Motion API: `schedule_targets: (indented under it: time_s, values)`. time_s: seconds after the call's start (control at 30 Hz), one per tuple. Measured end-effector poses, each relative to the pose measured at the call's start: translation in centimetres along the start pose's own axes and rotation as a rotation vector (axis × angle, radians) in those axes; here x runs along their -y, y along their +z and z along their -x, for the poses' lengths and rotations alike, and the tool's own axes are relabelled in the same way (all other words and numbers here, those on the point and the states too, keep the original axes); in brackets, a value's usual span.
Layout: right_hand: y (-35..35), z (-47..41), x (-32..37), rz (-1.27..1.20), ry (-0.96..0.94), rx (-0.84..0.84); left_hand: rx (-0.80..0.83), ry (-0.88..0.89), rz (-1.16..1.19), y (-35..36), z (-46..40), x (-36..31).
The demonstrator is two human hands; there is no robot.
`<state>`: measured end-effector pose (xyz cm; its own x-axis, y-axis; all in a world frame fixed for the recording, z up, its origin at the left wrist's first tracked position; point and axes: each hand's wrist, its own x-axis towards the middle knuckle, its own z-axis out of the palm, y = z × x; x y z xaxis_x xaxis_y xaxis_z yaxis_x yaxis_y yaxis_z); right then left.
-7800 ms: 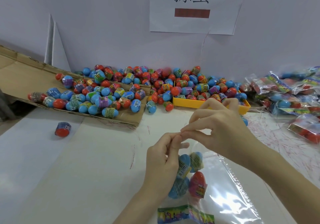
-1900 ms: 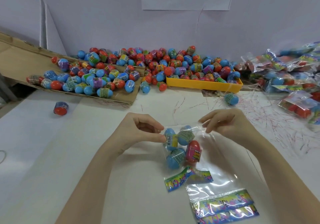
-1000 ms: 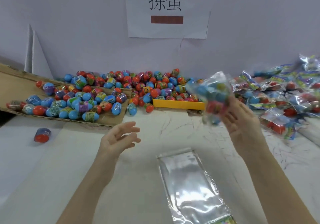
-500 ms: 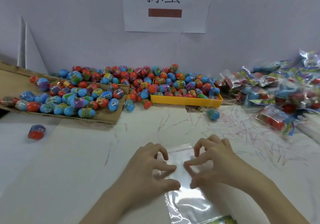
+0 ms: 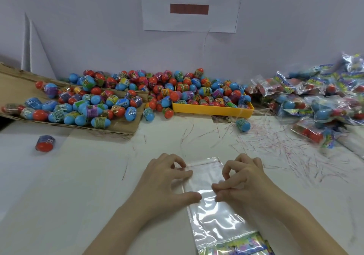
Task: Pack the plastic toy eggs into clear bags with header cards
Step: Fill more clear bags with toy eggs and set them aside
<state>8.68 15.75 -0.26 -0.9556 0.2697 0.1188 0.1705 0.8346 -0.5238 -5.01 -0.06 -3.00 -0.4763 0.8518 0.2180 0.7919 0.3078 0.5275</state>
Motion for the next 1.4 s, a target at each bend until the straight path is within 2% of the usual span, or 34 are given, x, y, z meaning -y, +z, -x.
schedule_targets:
  time_s: [0.1, 0.2, 0.3, 0.4, 0.5, 0.6, 0.67, 0.73, 0.8, 0.87, 0.93, 1.07, 1.2, 1.4]
  values:
    - [0.2, 0.1, -0.6, -0.036, -0.023, -0.057, 0.005, 0.042, 0.044, 0.1, 0.1, -0.1]
    - [0.6, 0.1, -0.7, -0.027, -0.072, -0.057, -0.059, 0.062, 0.114, 0.5, 0.0, 0.0]
    - [0.2, 0.1, -0.4, -0.27, 0.007, -0.083, -0.145, 0.084, 0.162, 0.7, 0.0, 0.0]
    - [-1.2, -0.3, -0.1, -0.466, 0.146, -0.236, -0.339, 0.077, 0.261, 0.4, -0.1, -0.4]
    - [-2.0, -0.7, 0.5, -0.702, 0.283, -0.046, -0.564, 0.158, 0.261, -0.2, -0.3, -1.0]
    - [-2.5, -0.8, 1.5, -1.009, 0.278, 0.036, -0.647, 0.218, 0.258, -0.4, -0.2, -1.2]
    - [-2.6, -0.8, 2.1, -1.107, 0.246, -0.022, -0.595, 0.086, 0.443, -0.7, -0.1, -1.6]
    - [-2.6, -0.9, 2.6, -1.136, 0.235, -0.089, -0.484, -0.156, 0.792, -1.2, 0.0, -2.1]
    - [-2.4, -0.8, 3.1, -1.149, 0.222, -0.105, -0.26, -0.342, 1.206, -1.9, -0.2, -2.3]
    - [-2.2, -0.8, 3.6, -1.137, 0.205, -0.092, -0.031, -0.385, 1.375, -2.1, -0.4, -1.9]
    - [-1.9, -0.7, 3.8, -1.108, 0.2, -0.07, 0.065, -0.37, 1.347, -2.2, -0.2, -2.0]
    - [-1.5, -0.8, 4.2, -1.051, 0.2, -0.016, -0.022, -0.374, 1.302, -2.1, -0.1, -2.0]
    - [-1.5, -1.2, 4.5, -1.013, 0.191, -0.129, -0.011, -0.367, 1.226, -2.1, -0.1, -2.2]
    - [-1.4, -1.2, 4.7, -1.038, 0.209, -0.196, -0.055, -0.365, 1.212, -2.1, -0.1, -2.4]
